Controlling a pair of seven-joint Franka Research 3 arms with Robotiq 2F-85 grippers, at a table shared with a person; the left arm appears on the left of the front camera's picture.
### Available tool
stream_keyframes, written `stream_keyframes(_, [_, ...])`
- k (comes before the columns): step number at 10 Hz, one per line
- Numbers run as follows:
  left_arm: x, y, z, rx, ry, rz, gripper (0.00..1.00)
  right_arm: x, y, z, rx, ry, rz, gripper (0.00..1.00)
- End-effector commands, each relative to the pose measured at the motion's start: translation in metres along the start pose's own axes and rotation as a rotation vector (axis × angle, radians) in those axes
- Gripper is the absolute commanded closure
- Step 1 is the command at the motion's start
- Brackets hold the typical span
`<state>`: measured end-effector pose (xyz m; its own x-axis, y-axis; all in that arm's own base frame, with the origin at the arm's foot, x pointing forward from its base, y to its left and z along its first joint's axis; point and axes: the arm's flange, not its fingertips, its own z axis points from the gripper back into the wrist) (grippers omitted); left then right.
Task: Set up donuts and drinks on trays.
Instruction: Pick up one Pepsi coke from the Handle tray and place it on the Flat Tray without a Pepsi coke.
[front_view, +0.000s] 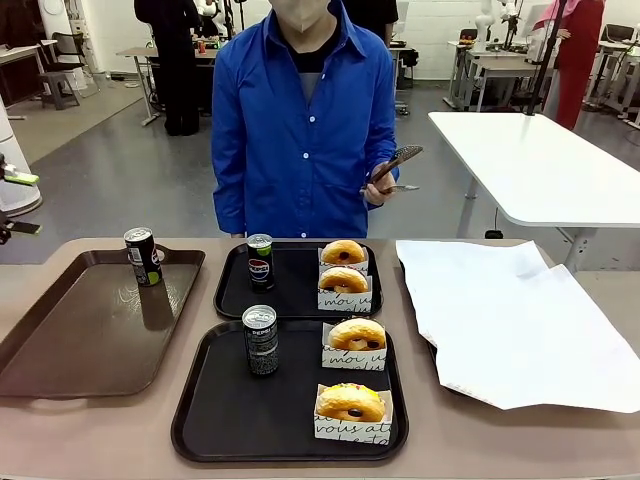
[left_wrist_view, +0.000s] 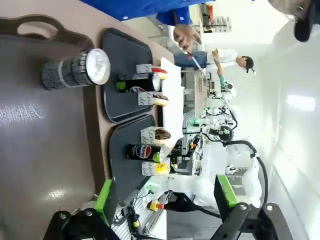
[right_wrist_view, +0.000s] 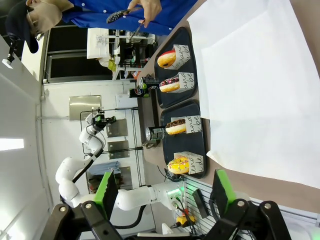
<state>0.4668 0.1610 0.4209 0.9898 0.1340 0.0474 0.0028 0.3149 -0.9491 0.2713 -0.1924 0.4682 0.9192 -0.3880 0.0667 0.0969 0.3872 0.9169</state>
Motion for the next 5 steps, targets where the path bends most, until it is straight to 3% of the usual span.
stream_keyframes(1, [0.020, 0.006, 0.000, -0.005, 0.021, -0.016, 0.00, 0.000, 0.001, 0.000, 0.015, -0.005, 0.003, 0.00])
stream_keyframes(4, [0.017, 0.015, 0.014, 0.019, 0.084, -0.031, 0.00, 0.000, 0.001, 0.000, 0.015, -0.005, 0.003, 0.00])
stream_keyframes(5, [0.020, 0.017, -0.003, 0.015, 0.031, 0.003, 0.00, 0.000, 0.001, 0.000, 0.015, -0.005, 0.003, 0.00])
